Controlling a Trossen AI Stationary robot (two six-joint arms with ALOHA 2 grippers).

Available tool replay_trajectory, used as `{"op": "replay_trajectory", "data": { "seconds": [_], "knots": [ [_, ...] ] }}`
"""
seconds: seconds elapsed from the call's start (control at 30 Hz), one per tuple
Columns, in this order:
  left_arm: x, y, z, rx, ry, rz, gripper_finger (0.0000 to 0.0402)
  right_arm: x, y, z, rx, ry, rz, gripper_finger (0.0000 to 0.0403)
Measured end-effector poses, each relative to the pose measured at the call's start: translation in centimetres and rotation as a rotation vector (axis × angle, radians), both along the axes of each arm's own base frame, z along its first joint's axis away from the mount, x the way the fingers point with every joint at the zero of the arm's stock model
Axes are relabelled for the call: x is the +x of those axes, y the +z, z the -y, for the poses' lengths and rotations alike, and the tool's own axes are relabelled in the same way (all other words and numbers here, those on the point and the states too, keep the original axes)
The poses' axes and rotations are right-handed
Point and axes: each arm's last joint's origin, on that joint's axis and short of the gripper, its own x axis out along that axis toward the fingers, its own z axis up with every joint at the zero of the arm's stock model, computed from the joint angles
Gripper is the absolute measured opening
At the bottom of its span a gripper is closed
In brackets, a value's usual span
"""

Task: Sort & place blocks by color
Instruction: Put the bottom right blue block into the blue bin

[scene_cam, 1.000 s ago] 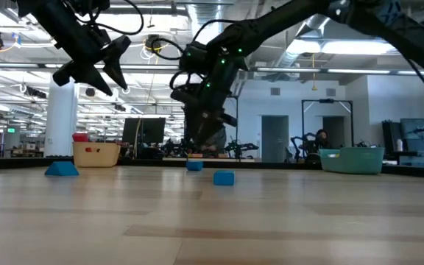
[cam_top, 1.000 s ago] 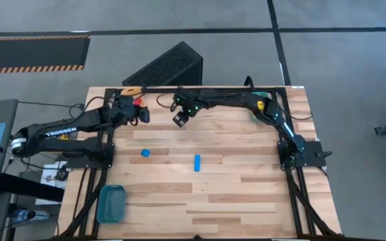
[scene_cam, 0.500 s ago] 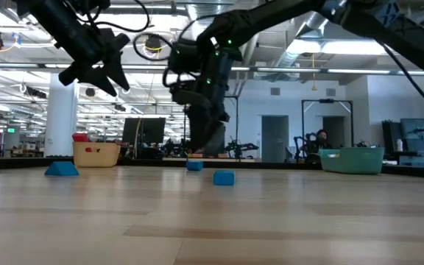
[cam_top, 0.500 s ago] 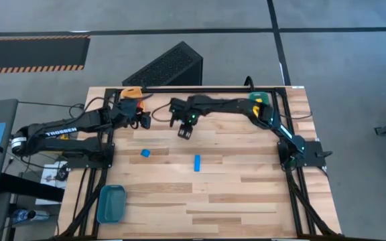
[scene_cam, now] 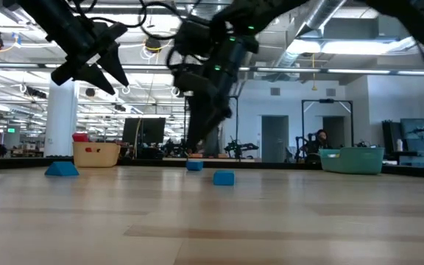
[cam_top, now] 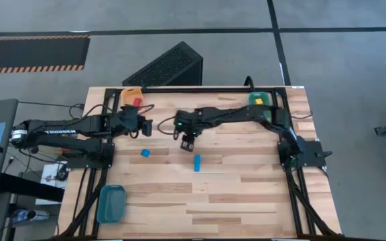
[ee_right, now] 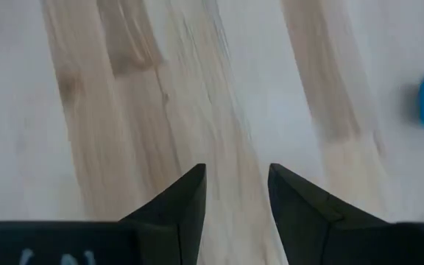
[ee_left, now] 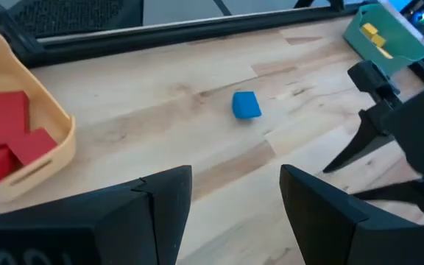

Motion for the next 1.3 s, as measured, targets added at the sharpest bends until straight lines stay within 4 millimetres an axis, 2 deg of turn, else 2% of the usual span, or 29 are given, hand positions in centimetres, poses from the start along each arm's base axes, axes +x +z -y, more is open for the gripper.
{"op": "replay_trajectory", "data": {
  "seconds": [0.17,0.3,0.53,0.77,0.9,1.07,1.2,1.3],
  "knots": [
    [0.2,0.1,1.4,0.017,0.033,0.045,0.0192,-3.7,0.0,-0.6,0.062,-0.067,0.098,0.0165],
    [0.5,-0.2,1.9,0.025,0.036,0.044,0.0192,-6.1,0.5,-2.2,0.061,-0.056,0.149,0.0168],
    [2.6,-0.3,2.6,-0.022,0.007,0.155,0.0192,-8.9,0.3,-4.6,0.058,-0.059,0.216,0.0171],
    [5.2,-0.4,4.3,-0.053,-0.052,0.291,0.0192,-12.3,-0.3,-5.1,0.139,-0.166,0.37,0.0173],
    [6.0,-1.1,5.7,-0.113,-0.07,0.312,0.0192,-13.1,-1.0,-5.8,0.14,-0.163,0.367,0.0173],
    [6.2,-2.0,7.1,-0.152,-0.099,0.274,0.0192,-13.2,-1.1,-8.3,0.152,-0.093,0.372,0.0172],
    [5.8,-2.5,7.3,-0.137,-0.113,0.206,0.0192,-13.1,-0.9,-10.3,0.148,-0.169,0.418,0.0169],
    [5.4,-2.4,7.2,-0.116,-0.166,0.153,0.0192,-12.8,-0.4,-11.0,0.186,-0.266,0.487,0.0167]
  ]
}}
